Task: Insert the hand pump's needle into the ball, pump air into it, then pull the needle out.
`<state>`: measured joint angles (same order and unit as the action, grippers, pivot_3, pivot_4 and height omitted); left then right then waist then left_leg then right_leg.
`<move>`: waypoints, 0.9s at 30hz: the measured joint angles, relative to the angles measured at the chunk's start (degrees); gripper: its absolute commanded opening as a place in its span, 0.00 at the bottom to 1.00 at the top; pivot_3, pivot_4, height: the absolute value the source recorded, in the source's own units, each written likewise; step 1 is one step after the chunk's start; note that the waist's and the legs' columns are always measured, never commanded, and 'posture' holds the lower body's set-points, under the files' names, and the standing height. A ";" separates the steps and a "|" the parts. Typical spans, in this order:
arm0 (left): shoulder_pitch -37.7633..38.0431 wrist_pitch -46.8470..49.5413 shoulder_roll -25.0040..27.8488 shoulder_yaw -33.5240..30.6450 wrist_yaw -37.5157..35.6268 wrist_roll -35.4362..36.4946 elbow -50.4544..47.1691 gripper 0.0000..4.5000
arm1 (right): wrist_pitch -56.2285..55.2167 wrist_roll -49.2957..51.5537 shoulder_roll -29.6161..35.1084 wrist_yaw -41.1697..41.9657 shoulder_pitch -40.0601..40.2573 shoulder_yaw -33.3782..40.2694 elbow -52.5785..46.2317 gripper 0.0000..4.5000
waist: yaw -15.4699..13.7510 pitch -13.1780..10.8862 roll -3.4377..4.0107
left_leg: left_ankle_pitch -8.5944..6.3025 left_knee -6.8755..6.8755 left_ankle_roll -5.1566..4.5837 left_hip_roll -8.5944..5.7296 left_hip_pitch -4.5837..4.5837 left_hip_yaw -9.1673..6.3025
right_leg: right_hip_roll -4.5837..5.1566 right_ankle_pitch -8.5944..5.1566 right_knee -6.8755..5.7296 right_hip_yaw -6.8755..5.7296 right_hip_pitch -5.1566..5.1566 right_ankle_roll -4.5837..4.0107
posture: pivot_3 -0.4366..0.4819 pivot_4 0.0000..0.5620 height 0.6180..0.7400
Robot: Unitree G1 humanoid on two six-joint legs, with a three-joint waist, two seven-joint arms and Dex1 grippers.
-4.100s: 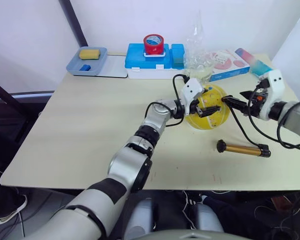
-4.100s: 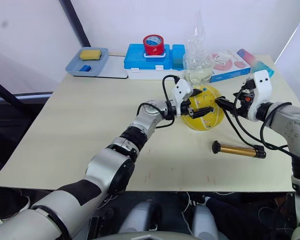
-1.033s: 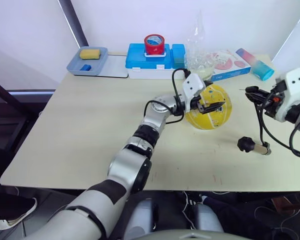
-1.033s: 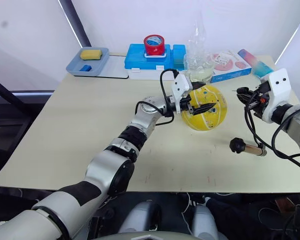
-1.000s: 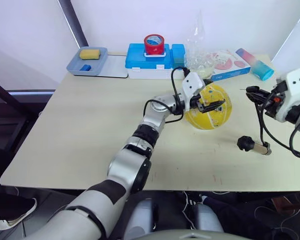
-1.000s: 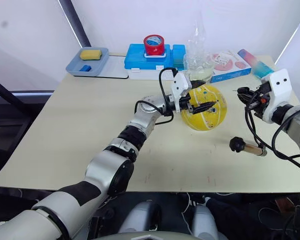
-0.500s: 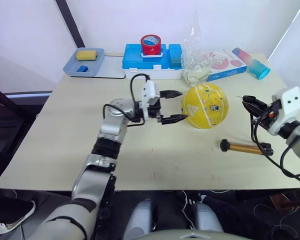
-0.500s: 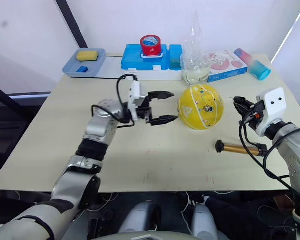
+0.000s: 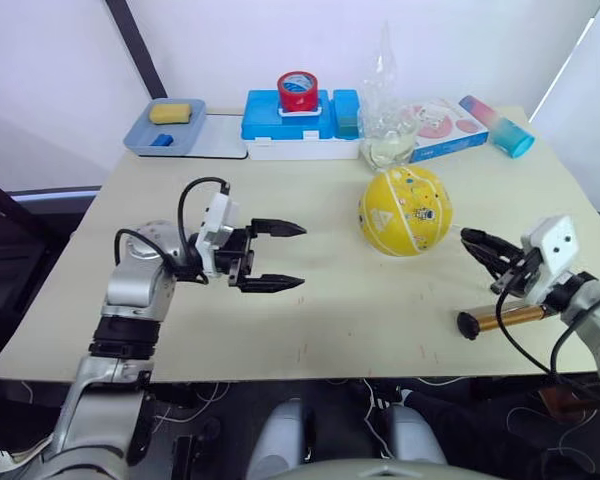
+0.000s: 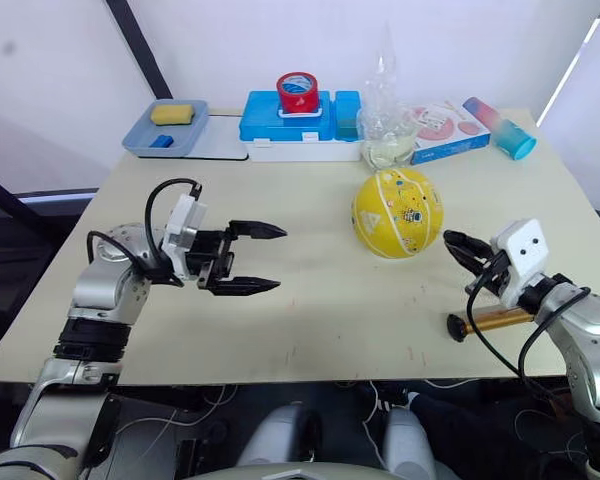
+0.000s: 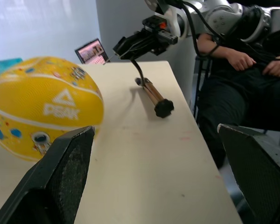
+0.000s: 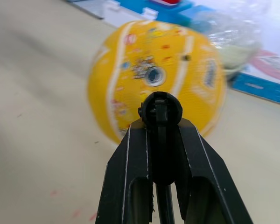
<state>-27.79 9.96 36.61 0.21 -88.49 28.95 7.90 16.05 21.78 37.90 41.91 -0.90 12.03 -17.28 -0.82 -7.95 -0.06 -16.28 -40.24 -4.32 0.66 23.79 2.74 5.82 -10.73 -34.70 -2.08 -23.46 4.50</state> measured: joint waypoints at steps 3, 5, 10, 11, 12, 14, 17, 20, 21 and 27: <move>1.30 0.17 0.20 -0.25 -0.11 1.35 -0.73 1.00 | -4.03 -3.30 0.00 1.53 0.13 -2.94 2.02 0.01 | -0.04 -0.02 -0.02 | 0.02 0.00 0.02 0.00 0.00 0.00 | 0.01 0.00 0.01 0.01 -0.01 0.00 | 0.48 0.27 0.97; 1.53 0.25 0.24 -0.28 -0.11 1.98 -1.68 1.00 | -6.38 -5.59 0.09 1.81 -0.17 -4.82 3.33 0.01 | 0.01 -0.02 -0.02 | 0.03 0.00 0.05 -0.02 -0.03 0.02 | 0.01 0.00 0.00 0.02 -0.01 0.00 | 0.48 0.27 0.97; 3.02 0.38 0.25 -0.19 -0.11 2.80 -3.92 1.00 | -10.63 -12.16 0.18 2.32 -1.21 -9.90 8.46 0.01 | 0.08 -0.03 -0.01 | 0.15 0.00 0.25 -0.04 -0.02 0.06 | -0.03 -0.01 -0.01 0.05 -0.02 -0.01 | 0.48 0.27 0.97; 3.36 0.37 0.24 -0.12 -0.11 2.80 -4.07 1.00 | -11.77 -13.41 0.51 2.64 -1.69 -10.70 9.66 0.01 | 0.03 -0.04 -0.02 | 0.15 0.00 0.26 -0.04 -0.02 0.07 | -0.03 -0.01 -0.01 0.05 -0.02 -0.01 | 0.48 0.27 0.97; 3.37 0.38 0.24 -0.13 -0.09 2.80 -4.07 1.00 | -12.06 -13.72 0.69 2.69 -1.78 -10.95 9.85 0.01 | 0.00 -0.05 -0.02 | 0.15 0.00 0.26 -0.04 -0.01 0.06 | -0.03 -0.01 -0.01 0.05 -0.01 -0.01 | 0.48 0.27 0.97; 3.39 0.45 0.25 -0.14 0.02 2.82 -4.36 1.00 | -13.08 -14.16 0.92 2.96 -1.83 -11.13 10.11 0.12 | -0.05 -0.05 -0.02 | 0.15 0.00 0.26 -0.03 -0.02 0.04 | -0.03 -0.01 -0.01 0.05 -0.01 -0.01 | 0.48 0.27 0.97; 3.62 0.49 0.24 -0.14 0.16 2.83 -5.00 1.00 | -13.48 -14.09 1.36 3.56 -1.85 -11.04 10.38 0.44 | 0.04 -0.05 -0.02 | 0.15 0.00 0.26 -0.03 -0.02 0.07 | -0.02 -0.01 0.00 0.07 -0.01 -0.01 | 0.48 0.27 0.97; 4.23 0.43 0.24 -0.13 0.23 2.83 -5.07 1.00 | -13.02 -13.58 2.21 3.92 -1.57 -10.10 9.97 0.77 | 0.02 -0.05 -0.02 | 0.16 0.00 0.27 -0.02 -0.02 0.06 | -0.03 -0.01 -0.01 0.07 -0.01 -0.01 | 0.48 0.27 0.97; 4.48 0.43 0.23 -0.14 0.28 2.83 -5.09 1.00 | -12.83 -13.30 2.37 3.91 -1.24 -9.44 9.53 0.88 | -0.01 -0.05 -0.02 | 0.16 0.00 0.27 -0.02 -0.02 0.05 | -0.03 -0.01 -0.01 0.07 -0.01 -0.01 | 0.48 0.27 0.97; 5.89 0.40 -0.11 -0.38 1.63 2.87 -5.17 1.00 | -9.41 -6.80 2.45 3.93 5.20 -2.28 3.56 0.99 | -0.15 -0.07 -0.04 | 0.15 0.00 0.25 0.03 0.02 0.02 | -0.01 -0.01 0.01 0.07 -0.01 -0.01 | 0.48 0.27 0.97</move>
<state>-21.91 10.36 36.50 -0.17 -86.86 31.83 2.73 6.63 14.98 40.35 45.84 4.30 9.75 -13.72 -0.96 -8.02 -0.09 -16.13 -40.23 -4.07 0.69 23.81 2.77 5.81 -10.73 -34.68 -2.01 -23.47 4.49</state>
